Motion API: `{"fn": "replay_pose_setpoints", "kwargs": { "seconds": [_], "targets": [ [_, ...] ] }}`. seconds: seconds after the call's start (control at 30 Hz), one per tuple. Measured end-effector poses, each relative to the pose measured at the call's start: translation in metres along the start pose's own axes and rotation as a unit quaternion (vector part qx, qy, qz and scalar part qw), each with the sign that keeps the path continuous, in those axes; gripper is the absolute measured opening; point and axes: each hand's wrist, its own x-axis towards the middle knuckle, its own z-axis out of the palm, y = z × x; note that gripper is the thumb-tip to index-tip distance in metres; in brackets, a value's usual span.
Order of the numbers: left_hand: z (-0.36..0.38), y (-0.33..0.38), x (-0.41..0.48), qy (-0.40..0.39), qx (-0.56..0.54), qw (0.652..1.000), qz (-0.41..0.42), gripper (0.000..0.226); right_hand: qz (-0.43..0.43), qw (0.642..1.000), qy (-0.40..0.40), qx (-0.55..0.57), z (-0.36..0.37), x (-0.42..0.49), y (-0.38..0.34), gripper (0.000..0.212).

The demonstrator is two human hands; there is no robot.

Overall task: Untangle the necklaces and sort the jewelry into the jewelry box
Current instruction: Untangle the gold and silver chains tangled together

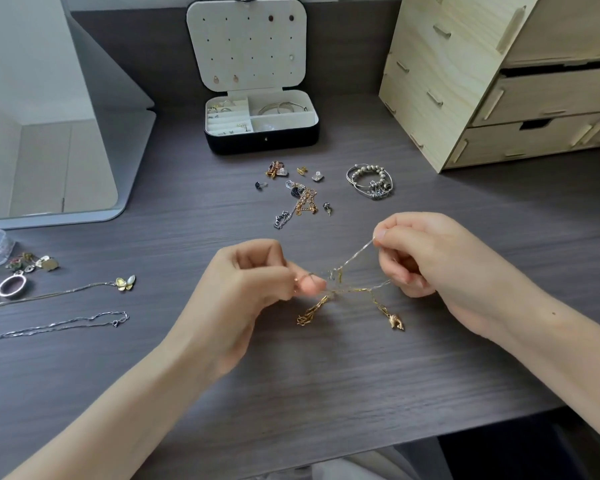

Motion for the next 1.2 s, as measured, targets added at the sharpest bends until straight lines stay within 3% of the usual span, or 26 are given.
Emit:
{"fn": "replay_pose_setpoints", "kwargs": {
  "seconds": [0.17, 0.27, 0.33, 0.4, 0.5, 0.57, 0.77, 0.9, 1.03, 1.2],
  "targets": [
    [-0.005, 0.005, 0.0, 0.02, -0.142, 0.988, -0.054, 0.015, 0.008, 0.999, 0.025, 0.02, -0.004, 0.0, 0.0, 0.02],
    [-0.005, 0.006, 0.0, 0.017, -0.15, 0.986, -0.067, 0.01, 0.006, 0.999, 0.024, 0.037, -0.005, -0.001, 0.002, 0.019],
    [-0.004, 0.003, 0.004, 0.02, -0.082, 0.995, -0.062, 0.015, -0.002, 0.998, 0.026, 0.055, -0.005, -0.002, 0.002, 0.02],
    [-0.005, -0.002, 0.008, 0.034, 0.059, 0.997, -0.028, 0.022, -0.012, 0.997, 0.036, 0.074, -0.005, -0.003, 0.002, 0.019],
    [-0.005, -0.009, 0.01, 0.055, 0.272, 0.959, 0.051, 0.016, -0.035, 0.992, 0.058, 0.105, -0.009, -0.004, 0.002, 0.021],
    [-0.006, -0.01, 0.009, 0.072, 0.355, 0.928, 0.089, 0.012, -0.055, 0.987, 0.069, 0.138, -0.011, -0.005, 0.002, 0.023],
    [-0.01, -0.009, 0.008, 0.08, 0.39, 0.913, 0.092, 0.01, -0.103, 0.965, 0.038, 0.237, -0.015, -0.008, 0.007, 0.02],
    [-0.011, -0.007, 0.006, 0.075, 0.453, 0.883, 0.101, 0.016, -0.156, 0.964, 0.026, 0.213, -0.015, -0.009, 0.012, 0.005],
    [-0.013, -0.006, 0.006, 0.092, 0.508, 0.853, 0.079, 0.028, -0.191, 0.966, 0.037, 0.17, -0.014, -0.011, 0.015, 0.007],
    [-0.017, -0.005, 0.008, 0.105, 0.513, 0.849, 0.072, 0.016, -0.199, 0.963, 0.033, 0.176, -0.011, -0.011, 0.017, 0.008]
  ]
}}
